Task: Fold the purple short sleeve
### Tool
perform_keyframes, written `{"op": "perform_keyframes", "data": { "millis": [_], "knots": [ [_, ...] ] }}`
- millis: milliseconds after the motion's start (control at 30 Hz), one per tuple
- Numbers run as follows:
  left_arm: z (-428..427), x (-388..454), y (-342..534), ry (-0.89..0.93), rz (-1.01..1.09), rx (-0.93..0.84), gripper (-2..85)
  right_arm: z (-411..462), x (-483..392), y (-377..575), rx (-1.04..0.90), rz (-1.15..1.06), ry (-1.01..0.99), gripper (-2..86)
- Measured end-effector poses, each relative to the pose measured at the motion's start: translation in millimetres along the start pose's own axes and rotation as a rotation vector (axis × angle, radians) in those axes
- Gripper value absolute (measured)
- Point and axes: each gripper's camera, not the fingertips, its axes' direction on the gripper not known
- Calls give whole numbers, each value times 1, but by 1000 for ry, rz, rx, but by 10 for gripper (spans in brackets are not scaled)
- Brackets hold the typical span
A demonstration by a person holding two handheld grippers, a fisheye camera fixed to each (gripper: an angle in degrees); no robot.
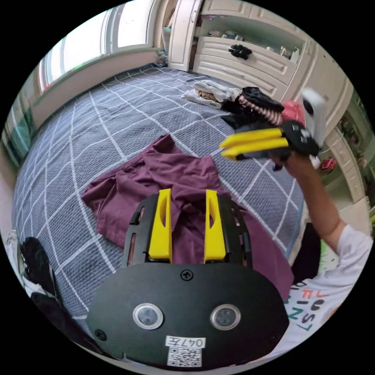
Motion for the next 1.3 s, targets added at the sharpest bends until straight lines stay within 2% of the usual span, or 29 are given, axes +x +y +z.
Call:
{"op": "perform_keyframes", "data": {
  "millis": [100, 233, 333, 467, 633, 767, 1133, 1300],
  "knots": [
    [16, 23, 16, -118, 12, 11, 137, 41, 14, -41, -76, -98, 2, 30],
    [25, 41, 25, -229, 50, 44, 154, 99, 37, -82, -196, -141, -145, 32],
    [32, 44, 34, -189, 98, 37, 132, 126, 52, -96, -249, -120, -171, 33],
    [40, 32, 47, -55, 86, 49, 33, 153, 62, -102, -334, -108, -237, 23],
    [32, 20, 71, 4, 14, 93, -4, 145, 58, -110, -269, -140, -266, 0],
    [19, 17, 100, -39, -55, 150, -8, 134, 46, -123, -235, -191, -252, 6],
    [13, 19, 146, -39, -124, 156, -3, 160, 8, -144, -390, -260, -274, -2],
    [8, 23, 170, -56, -166, 147, 6, 135, -18, -151, -274, -300, -207, 2]
  ]
}}
